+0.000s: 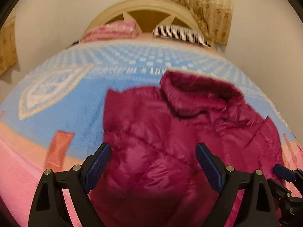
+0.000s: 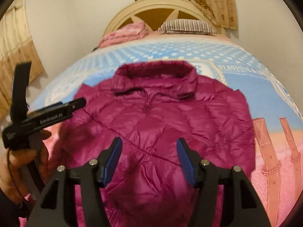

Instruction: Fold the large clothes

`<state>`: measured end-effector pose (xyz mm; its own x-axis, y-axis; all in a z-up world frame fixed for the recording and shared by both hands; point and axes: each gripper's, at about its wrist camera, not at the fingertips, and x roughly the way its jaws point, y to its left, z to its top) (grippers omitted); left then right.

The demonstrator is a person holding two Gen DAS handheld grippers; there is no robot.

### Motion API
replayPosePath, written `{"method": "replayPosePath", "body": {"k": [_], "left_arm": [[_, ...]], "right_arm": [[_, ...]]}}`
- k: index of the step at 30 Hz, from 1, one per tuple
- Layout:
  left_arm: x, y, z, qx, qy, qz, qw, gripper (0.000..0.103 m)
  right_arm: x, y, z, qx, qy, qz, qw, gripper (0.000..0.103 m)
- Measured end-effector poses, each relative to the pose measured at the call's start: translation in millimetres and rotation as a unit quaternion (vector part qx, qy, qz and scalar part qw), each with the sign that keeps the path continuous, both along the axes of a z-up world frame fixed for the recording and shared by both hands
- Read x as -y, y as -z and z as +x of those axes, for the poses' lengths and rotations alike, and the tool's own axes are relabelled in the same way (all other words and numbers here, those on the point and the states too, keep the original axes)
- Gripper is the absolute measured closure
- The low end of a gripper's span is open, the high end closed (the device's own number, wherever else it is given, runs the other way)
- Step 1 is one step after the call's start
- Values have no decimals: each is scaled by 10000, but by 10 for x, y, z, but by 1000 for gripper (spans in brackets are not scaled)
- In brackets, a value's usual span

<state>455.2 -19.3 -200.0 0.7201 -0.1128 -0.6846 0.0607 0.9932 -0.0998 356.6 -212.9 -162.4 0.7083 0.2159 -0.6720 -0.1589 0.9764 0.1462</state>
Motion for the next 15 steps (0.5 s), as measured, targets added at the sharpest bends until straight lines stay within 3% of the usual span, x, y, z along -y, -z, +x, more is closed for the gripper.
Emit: {"method": "replayPosePath", "body": {"k": [5, 15], "left_arm": [[-23, 346, 61, -293, 71, -34, 9995, 11], [140, 482, 140, -480, 98, 309, 9983, 3]], "right_arm": [[75, 307, 74, -265, 74, -33, 9996, 43], [-6, 529, 8, -138, 125, -430, 9989, 43]]}}
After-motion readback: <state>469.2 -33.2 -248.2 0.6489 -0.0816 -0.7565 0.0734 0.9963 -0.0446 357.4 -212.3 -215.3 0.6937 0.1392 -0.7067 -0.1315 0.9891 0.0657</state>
